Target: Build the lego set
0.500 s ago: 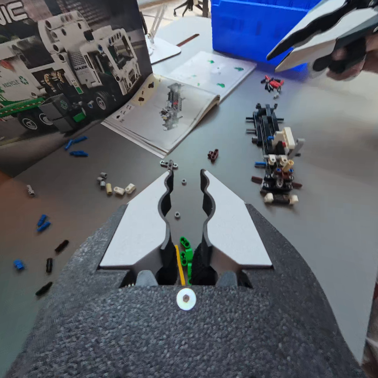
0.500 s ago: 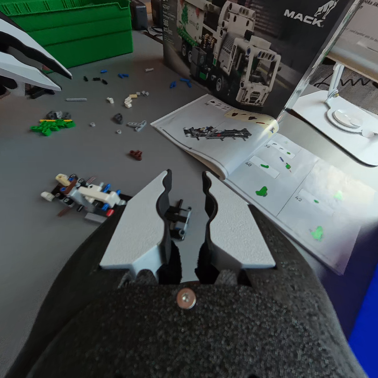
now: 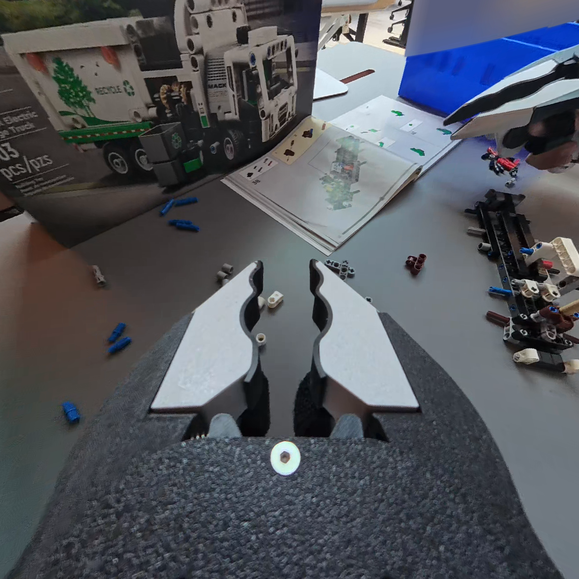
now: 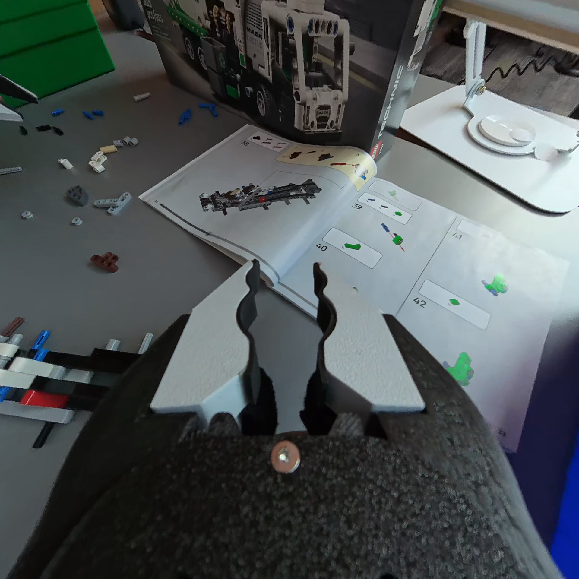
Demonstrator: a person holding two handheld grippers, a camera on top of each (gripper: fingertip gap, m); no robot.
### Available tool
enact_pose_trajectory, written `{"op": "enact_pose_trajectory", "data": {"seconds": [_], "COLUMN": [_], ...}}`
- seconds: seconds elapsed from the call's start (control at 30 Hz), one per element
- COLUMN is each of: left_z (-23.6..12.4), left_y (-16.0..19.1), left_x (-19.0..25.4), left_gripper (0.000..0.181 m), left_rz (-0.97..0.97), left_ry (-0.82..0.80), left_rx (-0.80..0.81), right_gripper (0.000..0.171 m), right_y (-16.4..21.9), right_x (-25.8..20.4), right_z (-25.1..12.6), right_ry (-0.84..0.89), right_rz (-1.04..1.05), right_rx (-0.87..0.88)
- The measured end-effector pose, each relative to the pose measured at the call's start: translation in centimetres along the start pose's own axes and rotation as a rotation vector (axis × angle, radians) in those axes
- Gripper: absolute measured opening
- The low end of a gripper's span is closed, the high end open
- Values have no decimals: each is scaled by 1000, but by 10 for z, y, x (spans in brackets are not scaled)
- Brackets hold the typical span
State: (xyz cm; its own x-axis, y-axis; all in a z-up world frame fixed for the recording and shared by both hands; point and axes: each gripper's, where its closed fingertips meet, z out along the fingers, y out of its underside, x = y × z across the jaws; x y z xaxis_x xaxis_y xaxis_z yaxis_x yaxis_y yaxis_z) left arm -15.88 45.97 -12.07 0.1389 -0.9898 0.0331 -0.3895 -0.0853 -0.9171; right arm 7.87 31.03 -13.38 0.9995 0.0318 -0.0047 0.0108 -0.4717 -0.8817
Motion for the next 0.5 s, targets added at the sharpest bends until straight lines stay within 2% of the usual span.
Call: {"op": "enact_pose_trajectory", "data": {"seconds": [0.07,0.33,0.4,0.5], "left_z": [-2,3,0,-4], "left_y": [-4,9,5,4], "left_x": [-4,-1,2,-1], "left_gripper": [28,28,27,26], "left_rz": [-13,45,39,36], "left_ry": [-10,-26,-14,-26], "left_rx": [28,-35,-11,-5], "right_gripper": [34,34,34,34], "right_y": [0,5,3,2], "right_x": [5,13,30,55], "right_z": [-1,-4,-16,-56], "right_ry": [31,41,123,266], "right_rz": [-22,14,-9,1], "right_rx": [-16,-33,-31,-35]}}
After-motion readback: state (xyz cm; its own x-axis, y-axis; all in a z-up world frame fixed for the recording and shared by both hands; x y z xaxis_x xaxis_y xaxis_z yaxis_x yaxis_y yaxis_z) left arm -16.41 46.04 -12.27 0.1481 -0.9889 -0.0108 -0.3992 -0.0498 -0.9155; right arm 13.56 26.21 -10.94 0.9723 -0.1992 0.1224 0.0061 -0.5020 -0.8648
